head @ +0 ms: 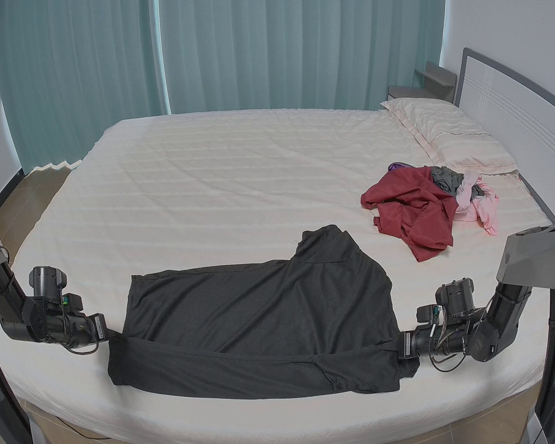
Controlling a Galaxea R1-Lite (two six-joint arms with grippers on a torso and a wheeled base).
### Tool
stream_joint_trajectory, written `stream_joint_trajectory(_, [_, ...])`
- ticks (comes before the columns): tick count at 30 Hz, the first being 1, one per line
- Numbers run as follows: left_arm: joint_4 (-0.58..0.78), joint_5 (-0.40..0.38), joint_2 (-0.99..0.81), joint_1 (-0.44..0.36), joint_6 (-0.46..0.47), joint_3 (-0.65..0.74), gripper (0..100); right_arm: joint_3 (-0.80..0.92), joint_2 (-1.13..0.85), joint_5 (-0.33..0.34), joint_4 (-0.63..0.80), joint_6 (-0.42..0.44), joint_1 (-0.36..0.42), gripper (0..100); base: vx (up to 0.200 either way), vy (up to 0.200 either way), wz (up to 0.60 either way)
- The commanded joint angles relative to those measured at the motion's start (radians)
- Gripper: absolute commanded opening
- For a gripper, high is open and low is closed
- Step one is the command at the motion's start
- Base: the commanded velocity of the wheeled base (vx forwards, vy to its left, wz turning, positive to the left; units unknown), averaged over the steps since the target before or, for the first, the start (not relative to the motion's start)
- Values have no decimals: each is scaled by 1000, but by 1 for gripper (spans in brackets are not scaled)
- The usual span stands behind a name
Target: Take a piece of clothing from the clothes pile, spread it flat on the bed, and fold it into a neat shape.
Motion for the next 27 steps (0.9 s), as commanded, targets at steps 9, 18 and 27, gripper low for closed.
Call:
stream_joint_trajectory(9, [94, 0, -138, 0, 3, 45, 0, 100, -161, 111, -2, 4, -53, 0, 0, 0, 0])
stream_joint_trajectory(18, [113, 9, -251, 0, 7, 137, 0, 191, -265, 144, -57, 4, -62, 0, 0, 0, 0])
stream_joint_trajectory(27, [234, 13, -353, 0, 7, 167, 0, 243, -303, 144, -139, 5, -62, 0, 0, 0, 0])
